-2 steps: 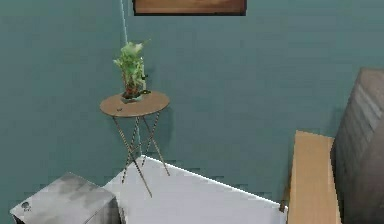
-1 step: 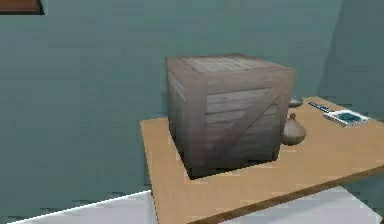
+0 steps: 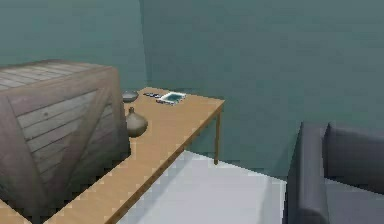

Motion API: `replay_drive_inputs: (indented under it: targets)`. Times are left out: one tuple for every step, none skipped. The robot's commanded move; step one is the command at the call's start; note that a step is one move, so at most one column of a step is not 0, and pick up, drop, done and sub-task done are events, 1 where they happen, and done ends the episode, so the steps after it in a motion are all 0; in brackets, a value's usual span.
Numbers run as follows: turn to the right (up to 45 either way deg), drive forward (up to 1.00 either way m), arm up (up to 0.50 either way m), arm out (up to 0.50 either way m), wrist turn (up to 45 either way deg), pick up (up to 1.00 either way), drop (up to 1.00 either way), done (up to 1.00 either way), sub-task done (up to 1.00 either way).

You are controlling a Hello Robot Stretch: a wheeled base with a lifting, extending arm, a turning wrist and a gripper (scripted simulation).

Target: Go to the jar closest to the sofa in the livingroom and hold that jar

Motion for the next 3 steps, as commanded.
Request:
replay_drive_inputs:
  targets:
    - [24.0,0.00,0.00,0.00,0.0,0.00,0.00,0.00,0.00]
    - [0.0,0.30,0.00,0.00,0.0,0.00,0.00,0.00,0.00]
    - [-45.0,0.00,0.00,0.00,0.0,0.00,0.00,0.00,0.00]
